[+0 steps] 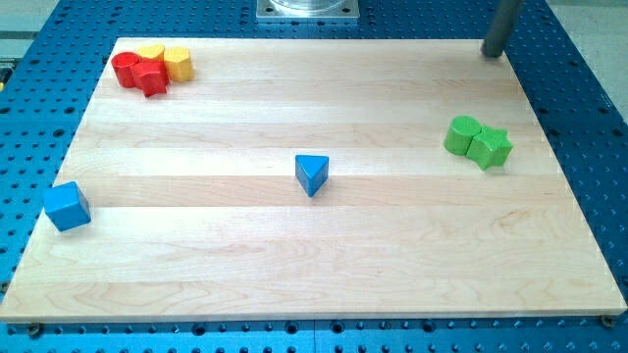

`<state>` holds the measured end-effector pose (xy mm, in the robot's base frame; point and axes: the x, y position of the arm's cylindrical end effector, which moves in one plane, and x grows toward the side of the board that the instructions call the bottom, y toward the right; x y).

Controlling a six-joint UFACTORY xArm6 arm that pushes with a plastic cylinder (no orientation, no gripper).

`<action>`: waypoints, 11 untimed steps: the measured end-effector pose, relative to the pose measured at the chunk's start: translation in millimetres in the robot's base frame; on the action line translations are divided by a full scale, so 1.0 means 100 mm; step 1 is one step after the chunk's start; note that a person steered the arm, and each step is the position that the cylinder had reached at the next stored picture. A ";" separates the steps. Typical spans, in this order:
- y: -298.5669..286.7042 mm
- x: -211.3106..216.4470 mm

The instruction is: Separate the yellow blocks from the red blocks

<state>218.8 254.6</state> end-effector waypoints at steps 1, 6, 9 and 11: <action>-0.84 -0.27; -5.44 -0.17; -4.56 0.38; -4.33 0.24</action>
